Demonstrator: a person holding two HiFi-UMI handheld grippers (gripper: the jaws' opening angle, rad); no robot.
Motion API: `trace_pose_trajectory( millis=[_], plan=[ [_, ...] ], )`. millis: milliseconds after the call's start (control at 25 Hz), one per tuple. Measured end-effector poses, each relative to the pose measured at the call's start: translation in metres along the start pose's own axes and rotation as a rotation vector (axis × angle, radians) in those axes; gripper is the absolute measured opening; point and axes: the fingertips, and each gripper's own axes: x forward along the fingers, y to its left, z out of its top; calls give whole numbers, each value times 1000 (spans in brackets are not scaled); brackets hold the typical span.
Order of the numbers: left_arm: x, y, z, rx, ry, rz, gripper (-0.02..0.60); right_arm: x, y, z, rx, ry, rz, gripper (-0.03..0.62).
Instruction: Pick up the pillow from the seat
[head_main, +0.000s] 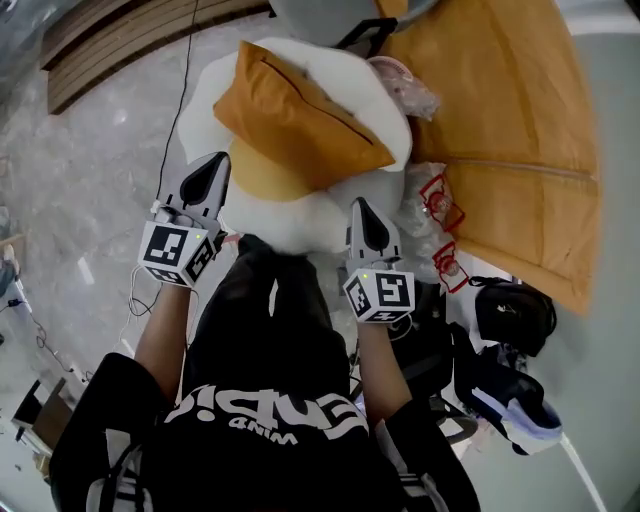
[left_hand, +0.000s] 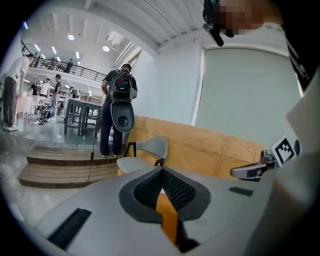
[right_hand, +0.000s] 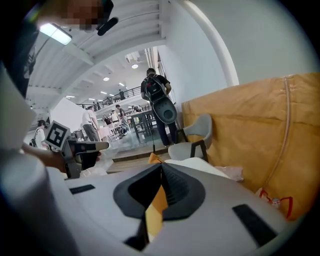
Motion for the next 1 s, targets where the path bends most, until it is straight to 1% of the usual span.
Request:
trace_pose_trajectory(
  millis=[120, 200, 320, 520, 680, 800, 920, 1000],
  plan=[
    [21, 9, -16, -22, 13, -8, 8, 18, -5, -18, 17, 21, -15, 21],
    [32, 12, -27, -22, 36, -19, 8, 28, -9, -29, 29, 34, -26, 21],
    [49, 22, -44, -48, 74, -34, 8, 44, -21, -50, 74, 62, -56, 21],
    [82, 49, -70, -53, 134, -30, 9, 76, -54, -92, 145, 134, -141, 21],
    [116, 79, -97, -82, 200, -12, 9, 104, -75, -135, 202, 219, -164, 22],
    [141, 103, -121, -87, 256, 19, 9, 124, -92, -160, 245, 253, -190, 21],
    [160, 123, -141, -98, 316, 47, 9, 139, -103, -175, 270, 287, -237, 21],
    [166, 129, -147, -116, 335, 63, 9, 145, -108, -179, 311, 291, -254, 21]
  ],
)
